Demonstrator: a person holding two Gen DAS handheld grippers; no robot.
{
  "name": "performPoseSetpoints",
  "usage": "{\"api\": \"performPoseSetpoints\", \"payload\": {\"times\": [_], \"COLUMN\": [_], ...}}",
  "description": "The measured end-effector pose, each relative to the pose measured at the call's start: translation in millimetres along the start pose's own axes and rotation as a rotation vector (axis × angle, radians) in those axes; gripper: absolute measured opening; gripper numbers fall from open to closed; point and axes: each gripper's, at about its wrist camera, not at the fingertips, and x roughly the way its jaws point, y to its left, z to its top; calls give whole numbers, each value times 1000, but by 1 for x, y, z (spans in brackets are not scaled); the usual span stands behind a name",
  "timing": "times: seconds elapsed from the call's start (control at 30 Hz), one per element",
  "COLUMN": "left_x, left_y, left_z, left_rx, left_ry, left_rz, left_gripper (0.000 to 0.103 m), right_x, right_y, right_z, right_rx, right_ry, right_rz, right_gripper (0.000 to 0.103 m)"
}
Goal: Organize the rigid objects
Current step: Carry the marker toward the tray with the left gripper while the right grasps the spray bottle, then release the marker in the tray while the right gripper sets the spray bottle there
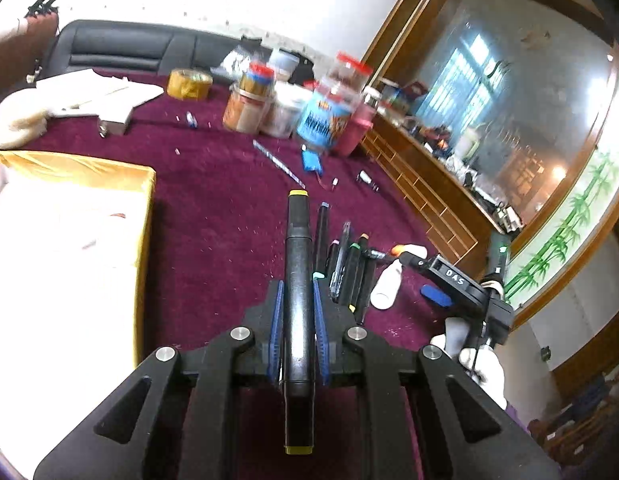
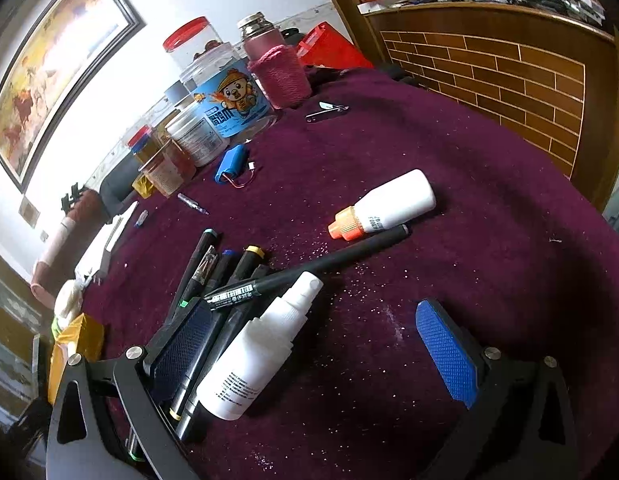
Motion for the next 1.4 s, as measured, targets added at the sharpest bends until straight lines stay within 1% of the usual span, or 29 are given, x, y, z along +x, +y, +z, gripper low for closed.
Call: {"api": "performPoseSetpoints", "payload": {"times": [0.03, 0.13, 0.2, 0.27, 0.33, 0.47, 0.6, 0.63, 0.67, 0.77, 0.93, 1.07, 1.17, 1.23, 1.33, 1.4], "left_x": [-10, -31, -43, -49, -50, -50, -66, -70, -74, -84, -93, -100, -103, -100, -90, -80], "left_y": [1, 5, 9, 13, 18, 28, 44, 48, 55, 73, 104, 126, 142, 152, 163, 173], "left_z": [0, 1, 0, -2, -2, -4, -8, -9, -10, -15, -17, -15, -13, -9, 2, 11], "left_rx": [-5, 2, 11, 20, 17, -18, -36, -46, -61, -95, -164, -191, -213, -214, -194, -189], "left_ry": [-19, -55, -74, -89, -94, -86, -115, -120, -125, -138, -148, -159, -153, -127, -86, -51], "left_rz": [-10, -7, -5, 3, -4, -35, -10, -2, 9, 35, 75, 127, 170, 206, 248, 271], "left_gripper": [12, 12, 12, 12, 12, 12, 12, 12, 12, 12, 12, 12, 12, 12, 12, 12], "right_x": [-1, -14, -21, -21, -18, -4, 15, 14, 15, 13, -7, -32, -44, -45, -40, -31], "right_y": [-2, -4, 1, 16, 31, 46, 47, 47, 47, 43, 37, 51, 79, 102, 142, 170], "right_z": [1, 2, 0, -2, -4, -7, -10, -9, -9, -9, -12, -12, -13, -17, -25, -36], "right_rx": [8, 11, -3, -59, -97, -102, -82, -85, -83, -61, -44, -64, -111, -145, -207, -251], "right_ry": [5, 1, 16, 55, 86, 128, 182, 160, 164, 180, 189, 176, 183, 199, 245, 279], "right_rz": [4, -17, -8, -23, -27, -62, -94, -105, -104, -74, -14, 82, 162, 211, 286, 318], "right_gripper": [101, 90, 84, 69, 67, 67, 65, 57, 40, 32, 31, 31, 31, 31, 31, 31]}}
